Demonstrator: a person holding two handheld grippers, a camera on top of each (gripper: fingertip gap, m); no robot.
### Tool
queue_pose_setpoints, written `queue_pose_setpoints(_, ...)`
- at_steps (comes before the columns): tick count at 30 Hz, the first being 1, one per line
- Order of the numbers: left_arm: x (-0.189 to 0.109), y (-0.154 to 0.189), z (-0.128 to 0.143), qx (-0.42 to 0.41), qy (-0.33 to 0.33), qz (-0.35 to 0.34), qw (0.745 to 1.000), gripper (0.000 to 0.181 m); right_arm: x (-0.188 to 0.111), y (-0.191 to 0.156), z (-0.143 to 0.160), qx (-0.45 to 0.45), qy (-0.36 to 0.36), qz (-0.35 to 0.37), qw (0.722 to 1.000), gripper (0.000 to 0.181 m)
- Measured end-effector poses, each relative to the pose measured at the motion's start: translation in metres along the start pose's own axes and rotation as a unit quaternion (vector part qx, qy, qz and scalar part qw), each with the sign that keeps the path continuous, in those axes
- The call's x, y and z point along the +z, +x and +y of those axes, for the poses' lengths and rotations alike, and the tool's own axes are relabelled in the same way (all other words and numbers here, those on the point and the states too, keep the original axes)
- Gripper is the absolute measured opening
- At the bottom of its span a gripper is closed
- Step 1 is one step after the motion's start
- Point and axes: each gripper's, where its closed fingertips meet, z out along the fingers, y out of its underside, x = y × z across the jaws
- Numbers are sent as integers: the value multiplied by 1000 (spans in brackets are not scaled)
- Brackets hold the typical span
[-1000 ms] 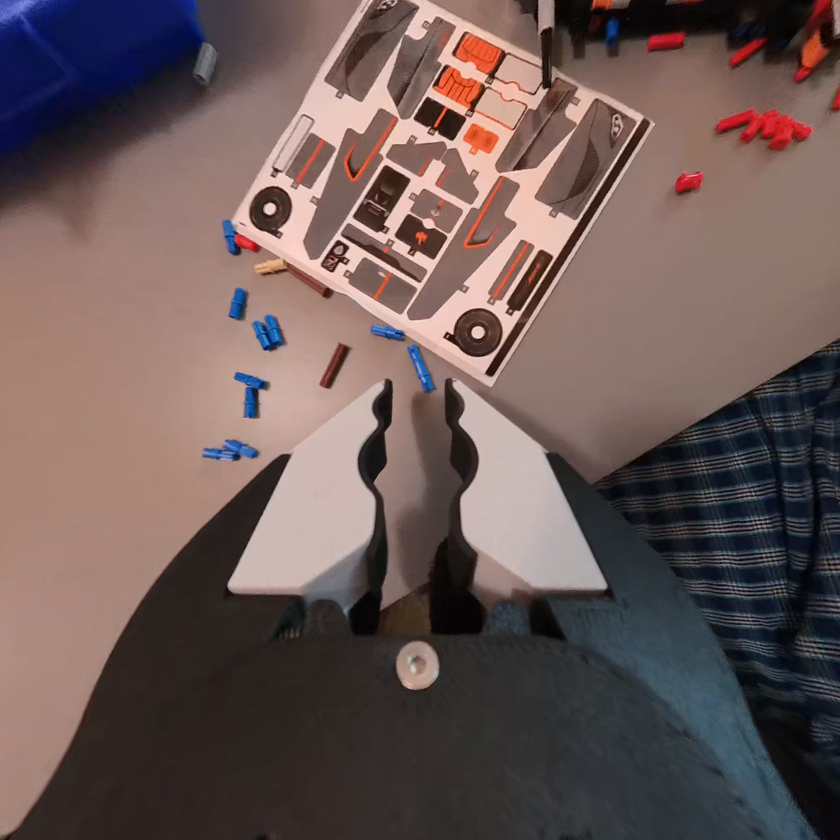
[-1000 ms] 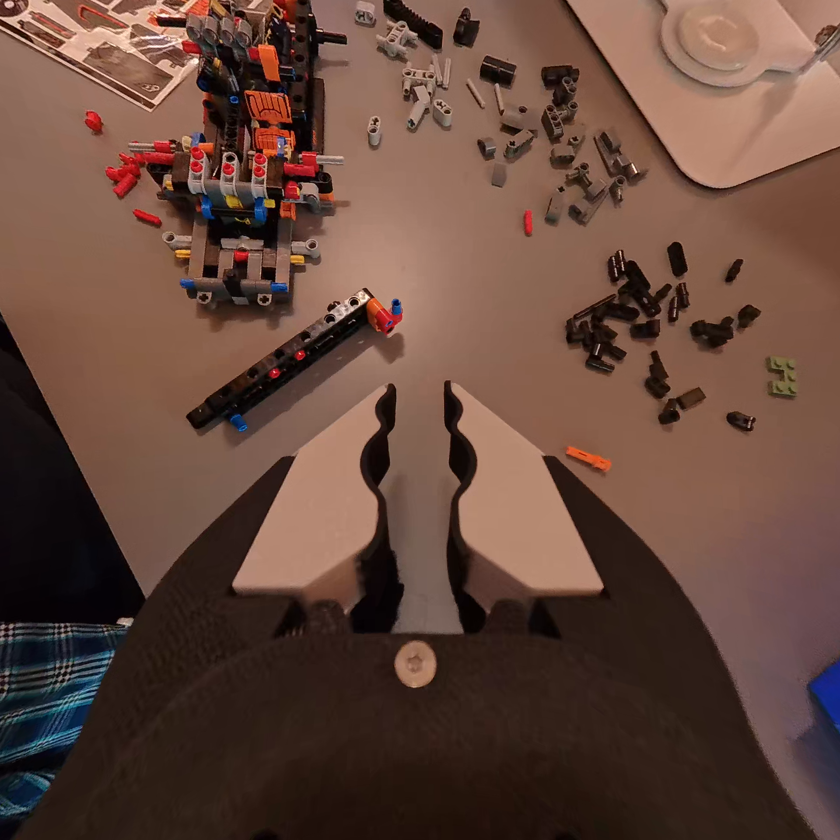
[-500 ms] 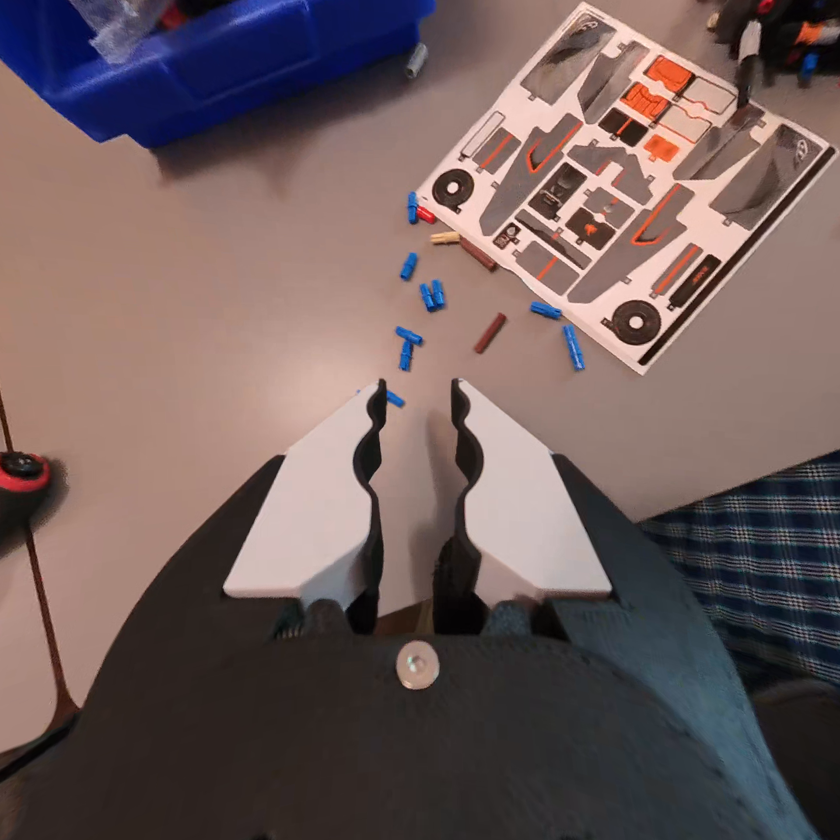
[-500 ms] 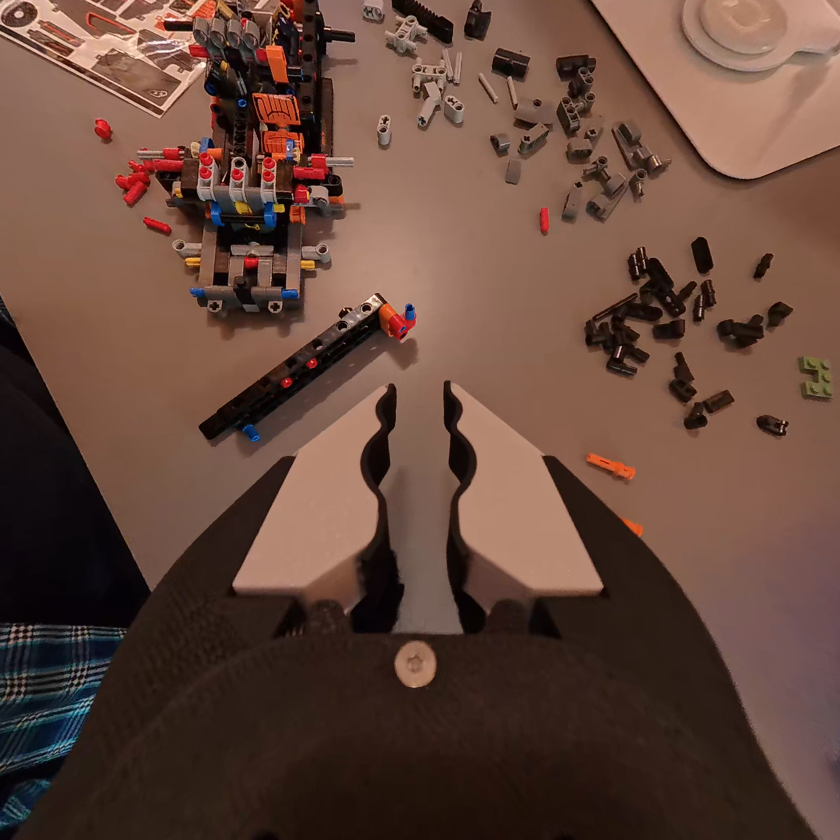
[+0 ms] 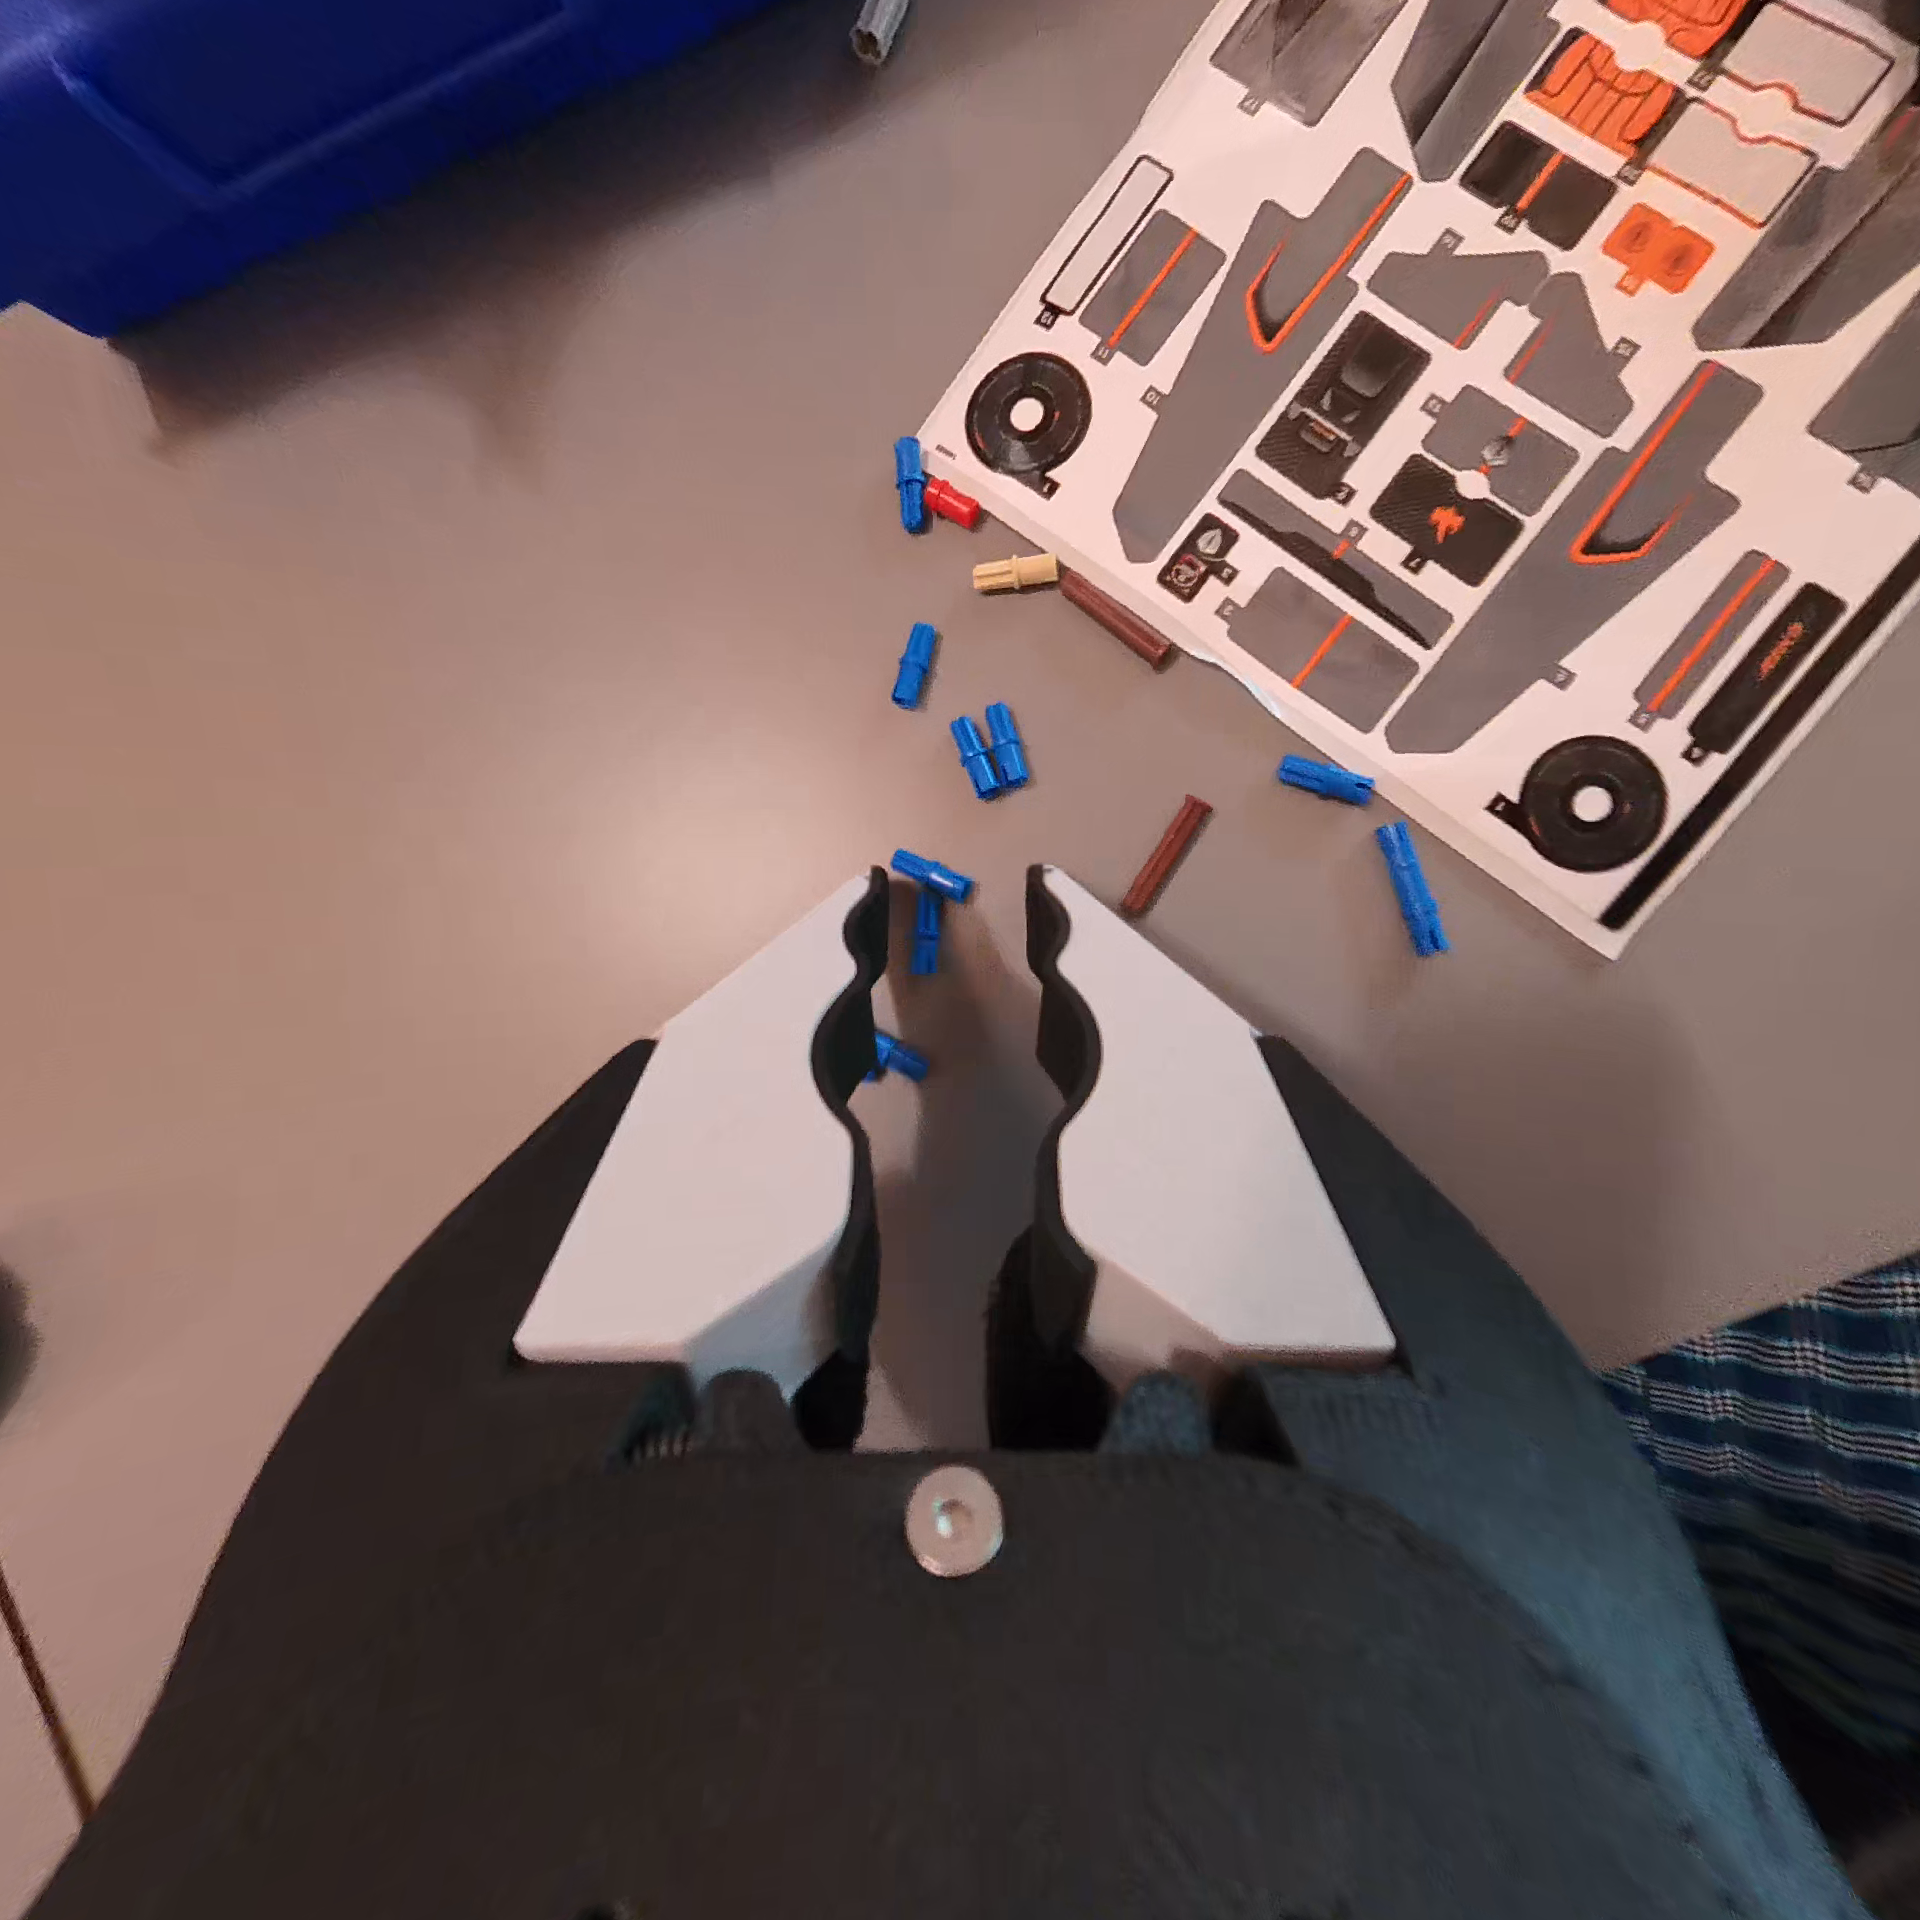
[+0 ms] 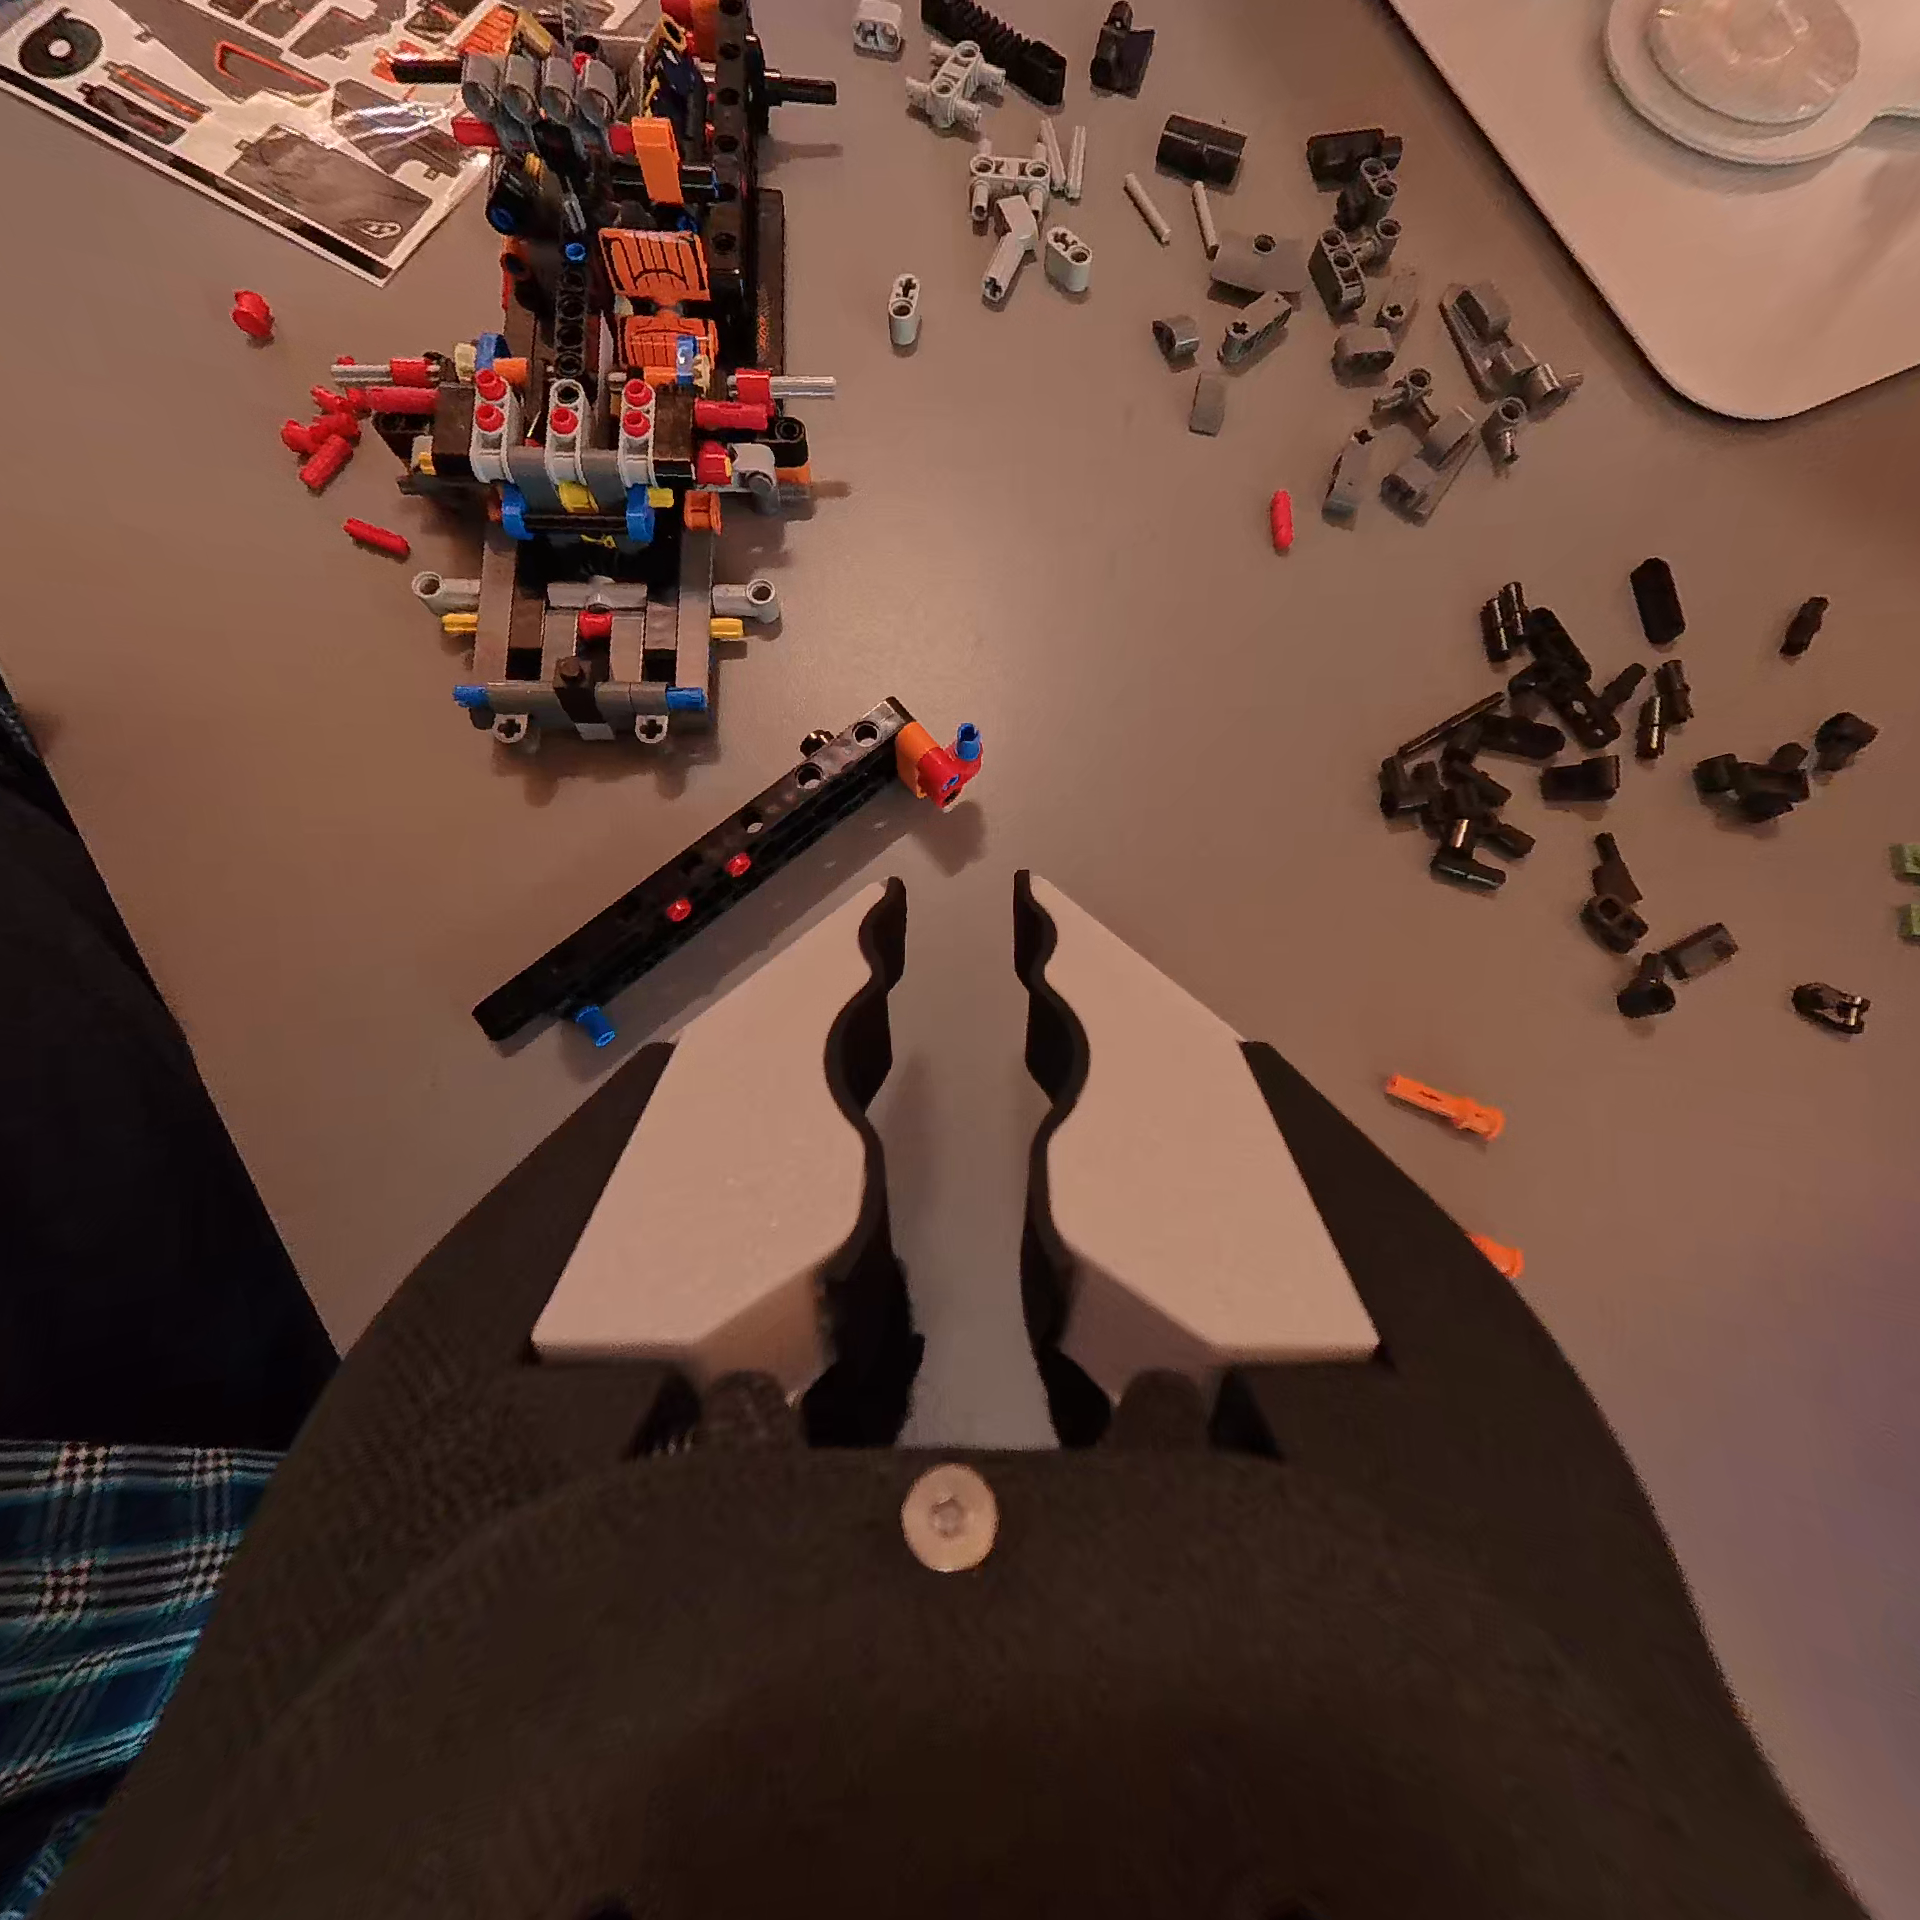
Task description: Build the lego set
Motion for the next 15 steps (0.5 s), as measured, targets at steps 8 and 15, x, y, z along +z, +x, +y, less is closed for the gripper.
queue_pose_setpoints(8, 5, 1, -4, -7, 5, 3, 1000, 5, 5, 2, 1, 6, 2, -6, 1000, 18)
queue_pose_setpoints(15, 6, 1, -6, 2, 10, -1, 1000, 4, 7, 7, 0, 9, 5, -7, 1000, 18)
